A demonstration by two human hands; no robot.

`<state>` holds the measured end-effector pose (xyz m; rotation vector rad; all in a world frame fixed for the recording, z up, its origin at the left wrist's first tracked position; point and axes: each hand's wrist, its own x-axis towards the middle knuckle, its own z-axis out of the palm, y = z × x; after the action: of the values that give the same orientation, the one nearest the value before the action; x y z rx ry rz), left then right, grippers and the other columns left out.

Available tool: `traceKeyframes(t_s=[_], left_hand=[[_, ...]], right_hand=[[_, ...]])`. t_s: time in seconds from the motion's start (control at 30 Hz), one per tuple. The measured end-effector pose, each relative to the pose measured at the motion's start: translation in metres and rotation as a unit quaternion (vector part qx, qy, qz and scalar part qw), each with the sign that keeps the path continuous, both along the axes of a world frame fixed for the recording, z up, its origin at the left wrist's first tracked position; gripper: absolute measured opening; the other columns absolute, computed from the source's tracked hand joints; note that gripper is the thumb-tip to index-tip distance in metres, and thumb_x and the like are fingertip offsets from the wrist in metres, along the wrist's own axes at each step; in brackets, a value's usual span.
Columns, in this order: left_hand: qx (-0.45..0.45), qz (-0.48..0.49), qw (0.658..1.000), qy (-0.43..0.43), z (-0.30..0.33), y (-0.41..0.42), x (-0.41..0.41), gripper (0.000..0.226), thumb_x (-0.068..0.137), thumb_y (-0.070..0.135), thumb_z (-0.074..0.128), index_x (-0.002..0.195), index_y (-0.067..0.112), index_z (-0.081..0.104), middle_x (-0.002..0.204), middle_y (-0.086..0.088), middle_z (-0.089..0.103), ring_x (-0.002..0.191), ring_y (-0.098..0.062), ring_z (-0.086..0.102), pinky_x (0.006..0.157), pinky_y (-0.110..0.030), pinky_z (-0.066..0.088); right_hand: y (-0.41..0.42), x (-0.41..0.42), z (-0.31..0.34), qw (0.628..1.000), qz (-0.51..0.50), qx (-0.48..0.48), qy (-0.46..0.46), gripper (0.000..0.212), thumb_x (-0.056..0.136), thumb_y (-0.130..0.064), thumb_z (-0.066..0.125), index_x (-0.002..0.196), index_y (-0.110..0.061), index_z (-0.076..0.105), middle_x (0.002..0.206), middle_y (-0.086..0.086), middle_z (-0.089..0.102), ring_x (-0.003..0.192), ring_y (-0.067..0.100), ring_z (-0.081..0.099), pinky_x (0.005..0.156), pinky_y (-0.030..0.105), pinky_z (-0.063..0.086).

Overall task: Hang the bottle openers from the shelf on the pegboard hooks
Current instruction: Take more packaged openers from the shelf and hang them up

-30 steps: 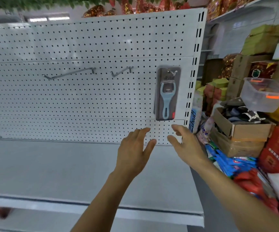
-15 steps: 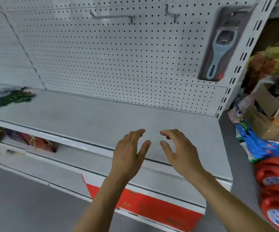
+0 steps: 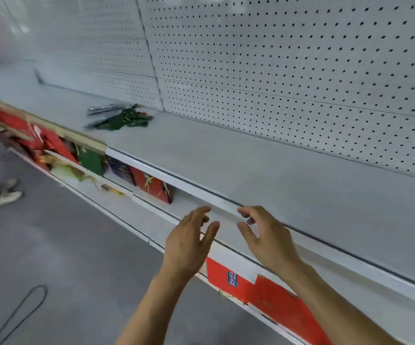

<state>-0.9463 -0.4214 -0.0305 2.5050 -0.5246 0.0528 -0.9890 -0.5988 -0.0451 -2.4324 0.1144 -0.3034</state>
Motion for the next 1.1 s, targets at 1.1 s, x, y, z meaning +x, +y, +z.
traceKeyframes(t_s=[1.1], left_hand=[[-0.021, 0.098, 0.995, -0.011, -0.004, 0.292, 0.506, 0.036, 0.095, 0.040, 0.052, 0.130, 0.028, 0.051, 0.115, 0.010, 0.063, 0.099, -0.005, 0.058, 0.084, -0.024, 0.050]], right_hand=[[0.272, 0.536, 0.004, 0.992, 0.093, 0.053, 0.065, 0.026, 0.095, -0.033, 0.055, 0.121, -0.030, 0.056, 0.118, -0.012, 0.062, 0.098, 0.006, 0.060, 0.088, 0.033, 0.053]])
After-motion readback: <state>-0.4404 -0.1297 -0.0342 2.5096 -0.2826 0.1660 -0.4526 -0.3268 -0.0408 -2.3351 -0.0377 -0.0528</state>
